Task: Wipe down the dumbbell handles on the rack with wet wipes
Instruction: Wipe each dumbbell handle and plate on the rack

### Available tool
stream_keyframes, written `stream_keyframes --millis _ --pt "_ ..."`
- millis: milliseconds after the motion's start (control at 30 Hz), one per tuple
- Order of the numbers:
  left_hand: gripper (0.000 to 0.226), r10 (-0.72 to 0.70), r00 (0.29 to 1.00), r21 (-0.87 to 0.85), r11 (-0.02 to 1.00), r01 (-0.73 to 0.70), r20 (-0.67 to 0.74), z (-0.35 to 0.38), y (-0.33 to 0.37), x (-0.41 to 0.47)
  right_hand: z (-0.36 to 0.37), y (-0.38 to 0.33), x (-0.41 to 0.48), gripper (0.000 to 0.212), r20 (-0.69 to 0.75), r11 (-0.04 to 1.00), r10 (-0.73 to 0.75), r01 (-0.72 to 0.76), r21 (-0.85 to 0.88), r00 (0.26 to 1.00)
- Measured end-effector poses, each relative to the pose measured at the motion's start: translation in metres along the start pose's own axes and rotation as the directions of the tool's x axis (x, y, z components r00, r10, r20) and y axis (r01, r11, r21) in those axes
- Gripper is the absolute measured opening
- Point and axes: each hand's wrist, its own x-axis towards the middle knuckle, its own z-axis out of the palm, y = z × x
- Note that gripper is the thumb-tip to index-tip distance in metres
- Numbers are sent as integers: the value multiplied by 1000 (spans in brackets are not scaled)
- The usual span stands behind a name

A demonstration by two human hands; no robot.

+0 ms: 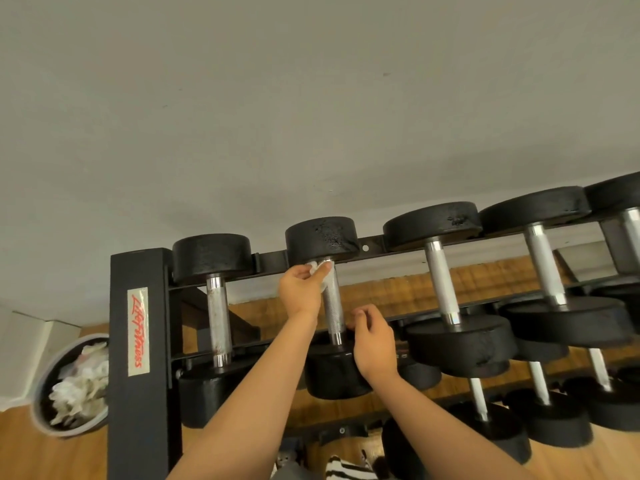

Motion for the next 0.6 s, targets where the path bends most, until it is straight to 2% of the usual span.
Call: stream_keyframes --millis 167,367,467,600 --pt "18 22 1000 52 998 -23 15 -4 -5 -3 1 2 0 19 -11 1000 -3 3 10 1000" --pt "16 -126 987 -24 991 128 97 0 4 4 2 3 1 21 -14 1000 3 -3 17 1000" --pt "20 -124 988 -68 989 130 93 3 0 4 1 2 2 23 -16 1000 12 -11 29 1000" --pt "11 -125 990 -96 987 131 64 -3 -14 1 1 3 1 23 -18 1000 5 -5 14 1000"
